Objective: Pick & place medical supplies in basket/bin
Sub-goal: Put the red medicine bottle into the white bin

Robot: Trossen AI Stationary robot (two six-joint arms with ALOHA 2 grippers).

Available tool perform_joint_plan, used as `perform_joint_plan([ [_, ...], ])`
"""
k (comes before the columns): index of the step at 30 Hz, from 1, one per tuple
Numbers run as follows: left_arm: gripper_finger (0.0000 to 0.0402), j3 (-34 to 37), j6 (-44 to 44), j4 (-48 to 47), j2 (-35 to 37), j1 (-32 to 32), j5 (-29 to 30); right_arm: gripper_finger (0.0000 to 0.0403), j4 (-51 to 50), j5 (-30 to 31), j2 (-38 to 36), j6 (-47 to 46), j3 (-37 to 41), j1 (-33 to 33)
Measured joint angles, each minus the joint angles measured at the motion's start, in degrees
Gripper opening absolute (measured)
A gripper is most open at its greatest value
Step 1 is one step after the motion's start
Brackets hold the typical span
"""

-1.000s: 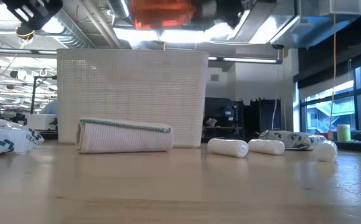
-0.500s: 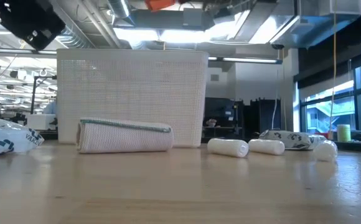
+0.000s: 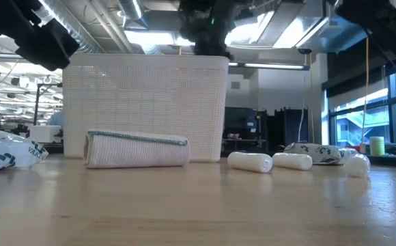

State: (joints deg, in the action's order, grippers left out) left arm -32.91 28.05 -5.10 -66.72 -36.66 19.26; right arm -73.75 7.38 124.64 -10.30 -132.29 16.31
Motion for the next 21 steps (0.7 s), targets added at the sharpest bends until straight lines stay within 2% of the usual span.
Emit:
perform_joint_plan([
  [5, 0.0207, 0.02, -4.33, -0.10, 0.52, 0.86, -1.28, 0.0124, -1.96, 0.03, 2.51, 0.36, 0.03, 0.10],
  [9, 0.0207, 0.02, -7.71, -1.20, 1.70, 1.37, 0.84, 0.0124, -2.04, 0.02, 3.10, 0.35, 0.02, 0.07],
  [15, 0.0207, 0.06, -6.08, -0.30, 2.40, 3.73, 3.73, 0.0124, -3.65, 0.06, 3.10, 3.62, -0.04, 0.05],
  [21, 0.0207, -1.50, -3.61, 3.41, 2.88, 6.84, 4.23, 0.0125, -4.11, 0.08, 3.10, 7.49, -0.04, 0.05],
])
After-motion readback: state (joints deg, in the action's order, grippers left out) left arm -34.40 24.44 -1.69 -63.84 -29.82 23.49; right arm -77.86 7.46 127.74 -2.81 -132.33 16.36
